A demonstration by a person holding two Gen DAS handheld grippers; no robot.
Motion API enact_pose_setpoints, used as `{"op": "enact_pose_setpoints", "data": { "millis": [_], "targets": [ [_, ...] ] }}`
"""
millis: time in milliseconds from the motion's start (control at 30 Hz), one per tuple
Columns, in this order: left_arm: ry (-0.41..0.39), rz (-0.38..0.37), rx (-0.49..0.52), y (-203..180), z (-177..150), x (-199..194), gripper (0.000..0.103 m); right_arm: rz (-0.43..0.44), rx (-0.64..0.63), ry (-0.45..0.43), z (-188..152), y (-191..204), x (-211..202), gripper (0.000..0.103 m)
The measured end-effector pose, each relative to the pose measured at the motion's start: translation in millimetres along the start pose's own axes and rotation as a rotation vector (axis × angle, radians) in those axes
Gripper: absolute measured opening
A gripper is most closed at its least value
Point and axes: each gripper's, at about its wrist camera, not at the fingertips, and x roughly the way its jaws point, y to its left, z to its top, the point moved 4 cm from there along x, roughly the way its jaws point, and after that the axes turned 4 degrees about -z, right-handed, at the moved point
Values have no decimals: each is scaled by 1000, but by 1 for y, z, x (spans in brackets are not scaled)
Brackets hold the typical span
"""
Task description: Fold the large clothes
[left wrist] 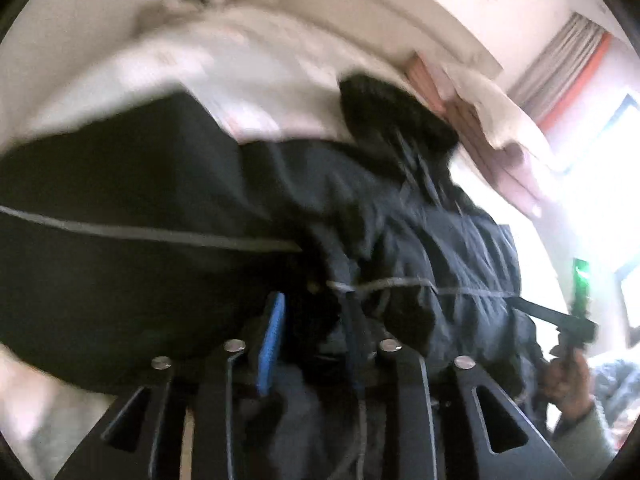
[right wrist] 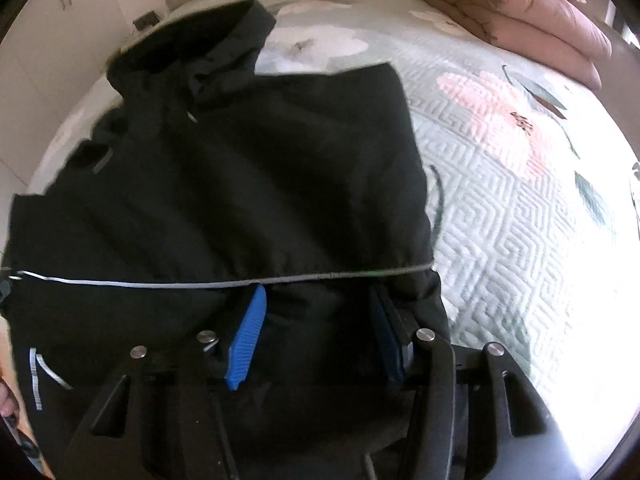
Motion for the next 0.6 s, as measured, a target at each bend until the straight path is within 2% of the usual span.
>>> {"op": "enact_pose_setpoints", "data": {
  "millis": [67,133,267,400,433,467,500,600],
  "targets": [
    [-57,-19,31,-11,8,-22,41,80,23,-45,-3,6,-25,55],
    [-70,-54,80,-30,15,-31,51,116,-3,-90,-10,22,-48,56],
    [-1,-115,149,-69,14,-4,55,113,-111,-123,-22,64,-66,56],
    [156,-9,116,-60,-11,64,54,36,-182,-39,-38,84,-27,56],
    [166,13,106,-54,-17,75,54,24,-183,1,-43,82,-9,55],
    [142,12,104,-52,-20,75,54,20,-183,-6,-46,82,0,55],
    [133,17,112,-52,-21,74,54,16,-189,-57,-47,83,-2,57],
    [140,32,141,-56,-21,70,54,-20,-196,-76,-49,86,-6,57]
  ]
}}
